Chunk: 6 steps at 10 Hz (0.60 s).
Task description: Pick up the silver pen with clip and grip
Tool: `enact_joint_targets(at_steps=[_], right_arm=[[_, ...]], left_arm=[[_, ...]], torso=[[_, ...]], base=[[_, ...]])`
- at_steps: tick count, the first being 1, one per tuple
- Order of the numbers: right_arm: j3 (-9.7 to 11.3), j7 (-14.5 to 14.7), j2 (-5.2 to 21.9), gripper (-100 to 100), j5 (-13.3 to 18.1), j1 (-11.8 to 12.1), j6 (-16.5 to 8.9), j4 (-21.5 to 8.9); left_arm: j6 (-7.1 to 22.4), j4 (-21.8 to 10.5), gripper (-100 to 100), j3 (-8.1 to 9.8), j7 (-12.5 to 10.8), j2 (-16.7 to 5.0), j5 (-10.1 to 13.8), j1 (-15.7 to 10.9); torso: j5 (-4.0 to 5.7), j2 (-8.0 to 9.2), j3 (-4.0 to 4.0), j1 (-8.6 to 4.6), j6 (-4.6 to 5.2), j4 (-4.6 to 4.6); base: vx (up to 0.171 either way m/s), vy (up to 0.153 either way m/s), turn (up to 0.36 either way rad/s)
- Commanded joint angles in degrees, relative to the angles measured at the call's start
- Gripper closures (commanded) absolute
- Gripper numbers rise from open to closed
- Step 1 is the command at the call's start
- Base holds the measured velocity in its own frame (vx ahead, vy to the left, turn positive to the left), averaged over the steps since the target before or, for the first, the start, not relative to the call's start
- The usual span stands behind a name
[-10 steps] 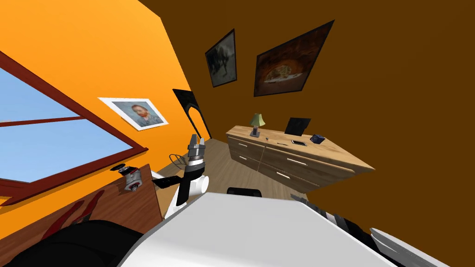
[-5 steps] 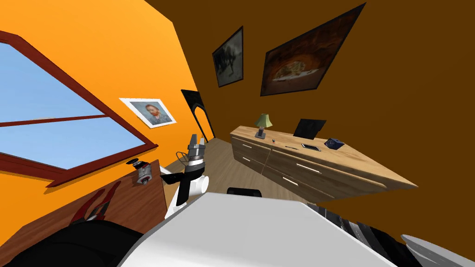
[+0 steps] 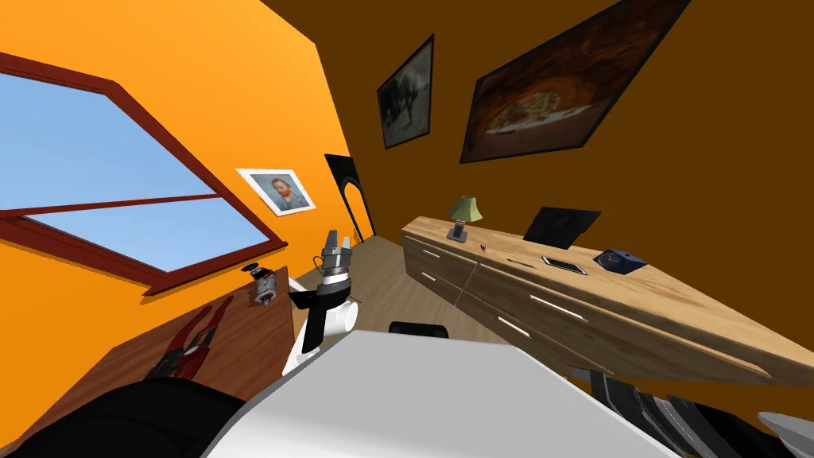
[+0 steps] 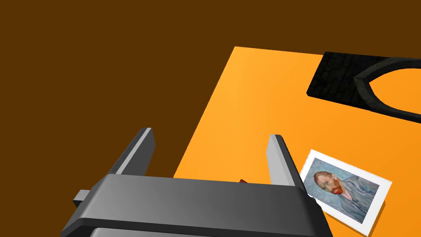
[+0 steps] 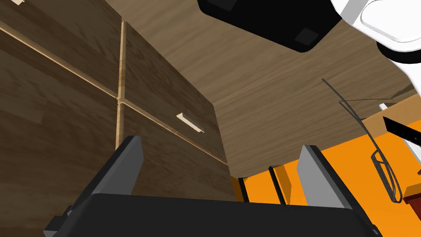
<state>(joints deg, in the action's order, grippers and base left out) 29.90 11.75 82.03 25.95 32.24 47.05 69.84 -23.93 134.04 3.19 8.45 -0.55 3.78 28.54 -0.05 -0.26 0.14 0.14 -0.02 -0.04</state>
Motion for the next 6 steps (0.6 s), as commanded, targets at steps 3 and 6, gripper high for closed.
enact_joint_targets(at_steps=[3,6], right_arm=[[0.51,1.30,5.16,-100,0.66,1.48,-0.59,-1.19],[1.84,2.60,9.52,-100,2.19,1.20,-0.29,-4.74]], left_arm=[[0.00,0.00,0,0.01,0.00,0.00,0.00,0.00],[0.00,0.00,0,0.00,0.00,0.00,0.00,0.00]], torso=[[0.01,0.17,-0.09,-0.07,0.07,0.03],[0.01,-0.03,0.02,-0.06,0.01,-0.01]], base=[[0.046,0.021,0.104],[0.091,0.014,0.194]])
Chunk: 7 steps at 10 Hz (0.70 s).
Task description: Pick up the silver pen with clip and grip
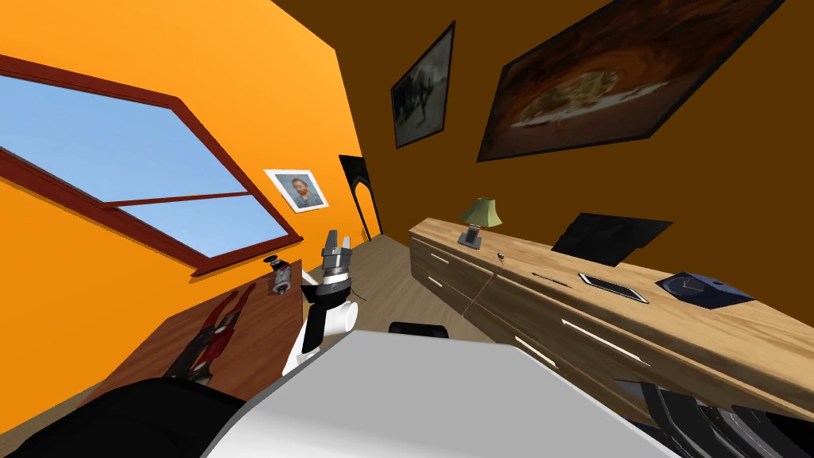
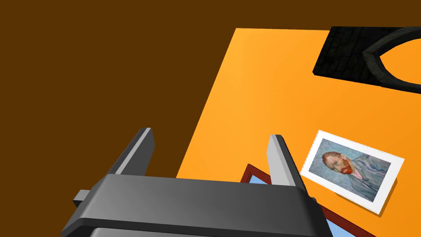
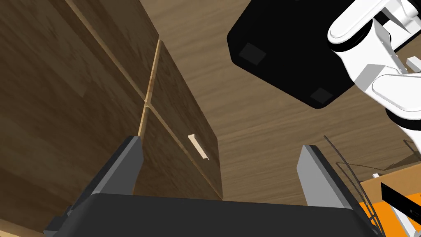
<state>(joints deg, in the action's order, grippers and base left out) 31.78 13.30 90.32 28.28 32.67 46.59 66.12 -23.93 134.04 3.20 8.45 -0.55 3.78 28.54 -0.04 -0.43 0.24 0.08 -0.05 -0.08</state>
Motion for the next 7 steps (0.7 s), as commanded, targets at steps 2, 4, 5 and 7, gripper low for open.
enact_joint_targets(at_steps=[2,4,5,7], right_arm=[[0.53,1.65,4.08,-100,0.51,0.60,0.24,-2.52],[1.04,2.20,5.77,-100,1.08,0.42,0.23,-3.85],[1.48,2.71,7.16,-100,1.58,0.23,0.16,-5.02],[2.17,3.58,9.03,-100,2.36,-0.20,-0.14,-6.82]], left_arm=[[0.00,0.00,0,0.01,0.00,0.00,0.00,0.01],[0.00,0.00,0,0.01,0.00,0.00,0.00,0.01],[0.00,0.00,0,0.01,0.00,0.00,0.00,0.00],[0.00,0.00,0,0.01,0.00,-0.01,0.00,0.01]], torso=[[0.02,0.07,-0.03,-0.03,0.09,0.01],[0.04,0.15,-0.08,-0.09,0.10,0.03],[0.03,0.09,-0.05,-0.09,0.05,0.02],[0.08,-0.24,0.14,-0.32,0.01,-0.05]], base=[[0.091,-0.007,0.161],[0.086,-0.020,0.117],[0.129,-0.051,0.301],[0.181,-0.107,0.287]])
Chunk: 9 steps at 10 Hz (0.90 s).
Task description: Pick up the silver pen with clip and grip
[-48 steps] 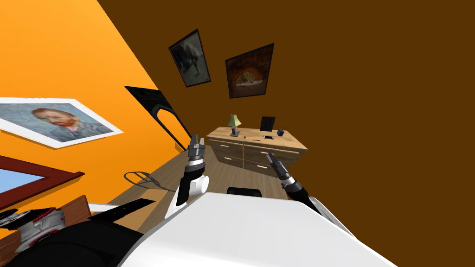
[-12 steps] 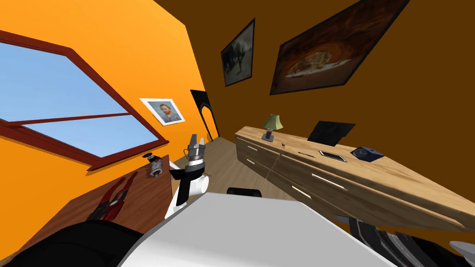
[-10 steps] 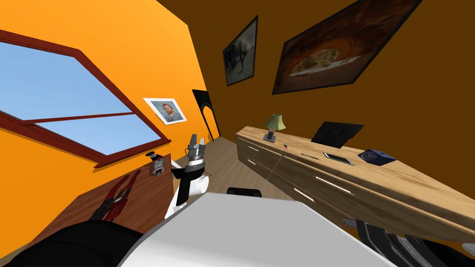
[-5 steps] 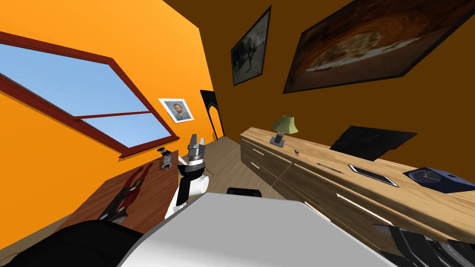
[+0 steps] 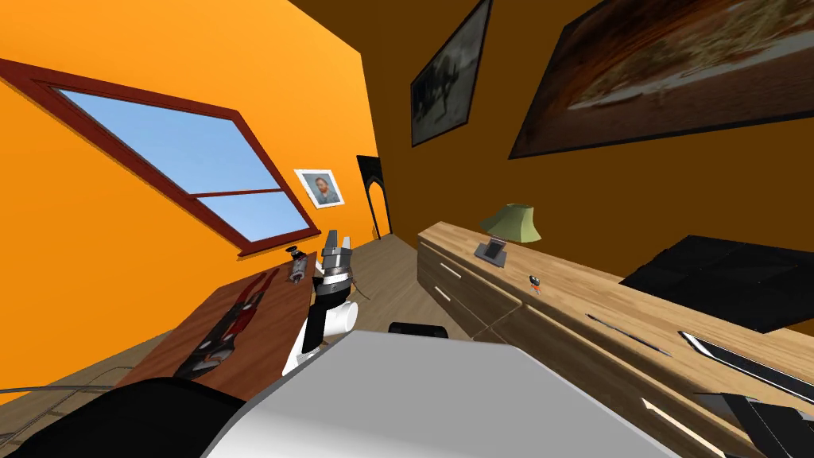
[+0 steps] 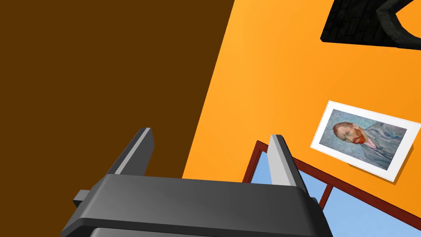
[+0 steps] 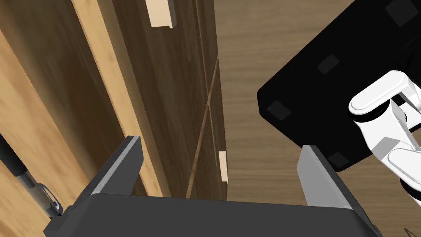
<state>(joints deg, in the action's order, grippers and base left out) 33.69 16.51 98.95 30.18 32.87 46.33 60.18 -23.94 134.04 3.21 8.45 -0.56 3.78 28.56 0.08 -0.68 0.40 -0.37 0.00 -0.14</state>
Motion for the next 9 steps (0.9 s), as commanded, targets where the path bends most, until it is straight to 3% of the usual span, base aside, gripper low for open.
enact_joint_targets(at_steps=[1,5,6,7,9], right_arm=[[0.49,0.71,0.91,-100,0.74,-0.63,-0.09,-1.52],[0.84,1.20,1.01,-100,1.29,-1.31,-0.45,-2.47],[0.83,1.27,1.03,0,1.29,-1.34,-0.53,-2.49],[1.25,0.03,-0.18,-100,1.35,-1.38,-1.19,-3.04],[1.82,-1.61,-1.80,-100,1.43,-1.41,-2.09,-3.77]], left_arm=[[0.00,0.00,0,0.00,0.00,0.00,0.00,0.00],[0.00,0.00,0,0.00,0.00,0.00,0.00,0.00],[0.00,0.00,0,0.00,0.00,0.01,0.00,0.00],[0.00,0.00,0,-0.01,0.00,0.01,0.00,-0.01],[0.01,0.00,0,-0.01,0.00,0.01,0.00,-0.03]], torso=[[0.00,0.00,0.00,0.00,0.00,0.00],[0.07,0.05,-0.03,-0.15,0.01,0.01],[0.02,0.32,-0.18,0.15,0.09,0.07],[-0.06,0.53,-0.31,0.40,0.10,0.13],[-0.08,1.06,-0.61,0.47,0.09,0.25]], base=[[0.181,-0.142,0.231],[0.137,-0.145,0.168],[0.013,-0.016,-0.003],[-0.060,-0.023,0.280],[-0.153,-0.011,0.250]])
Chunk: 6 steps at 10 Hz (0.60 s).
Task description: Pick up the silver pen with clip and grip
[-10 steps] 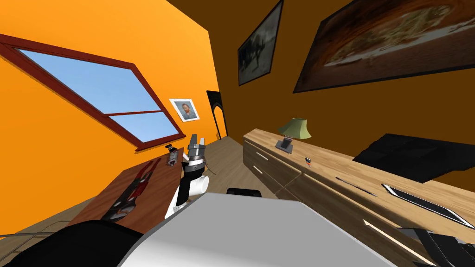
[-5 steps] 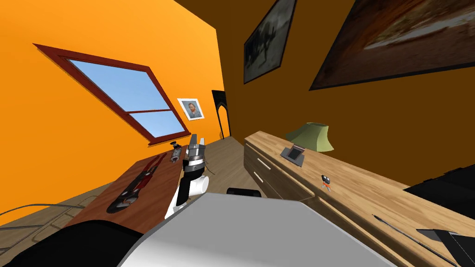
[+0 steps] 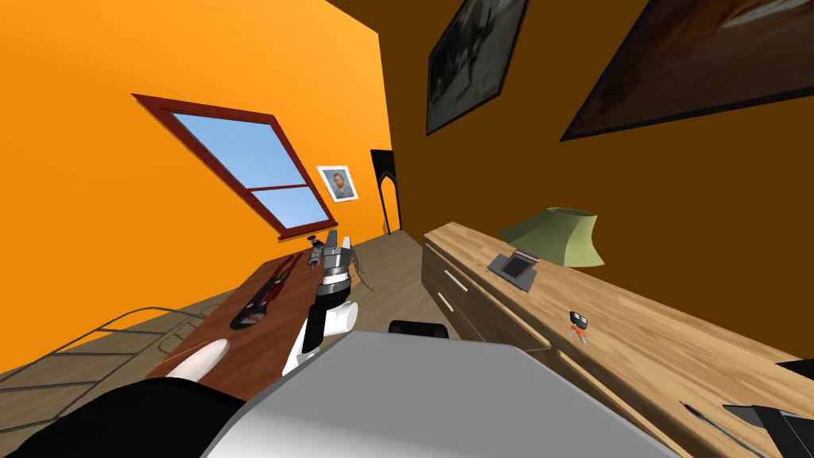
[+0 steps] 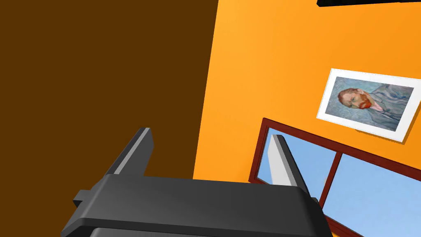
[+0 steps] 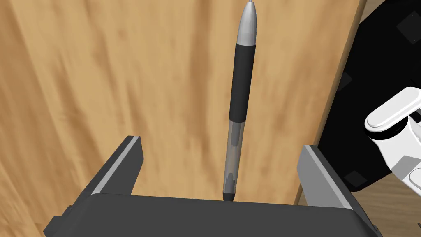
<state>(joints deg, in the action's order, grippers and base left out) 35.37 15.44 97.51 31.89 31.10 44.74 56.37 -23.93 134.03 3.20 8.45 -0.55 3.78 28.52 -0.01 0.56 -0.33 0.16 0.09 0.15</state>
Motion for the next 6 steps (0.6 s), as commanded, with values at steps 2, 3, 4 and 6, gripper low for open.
enact_joint_targets(at_steps=[2,3,4,6], right_arm=[[0.32,-0.80,-1.10,-100,0.28,-0.29,-0.13,-0.88],[0.35,-0.95,-1.19,100,0.29,-0.32,-0.16,-0.97],[0.35,-0.94,-1.19,100,0.29,-0.31,-0.16,-0.96],[0.38,-0.98,-1.20,100,0.28,-0.28,-0.11,-0.96]], left_arm=[[0.00,0.00,0,0.00,0.00,0.00,0.00,0.00],[0.00,0.00,0,0.01,0.00,0.00,0.00,0.02],[0.00,0.00,0,0.01,0.00,0.00,0.00,0.02],[0.00,0.00,0,0.01,0.00,0.00,0.00,0.03]], torso=[[-0.01,0.03,-0.02,-0.03,0.00,0.01],[-0.01,-0.19,0.09,-0.04,0.07,-0.02],[-0.01,-0.38,0.21,-0.02,0.05,-0.08],[0.02,-0.50,0.28,-0.07,0.01,-0.09]], base=[[-0.111,-0.011,0.166],[-0.011,-0.002,-0.013],[-0.006,0.000,-0.002],[0.000,0.000,0.000]])
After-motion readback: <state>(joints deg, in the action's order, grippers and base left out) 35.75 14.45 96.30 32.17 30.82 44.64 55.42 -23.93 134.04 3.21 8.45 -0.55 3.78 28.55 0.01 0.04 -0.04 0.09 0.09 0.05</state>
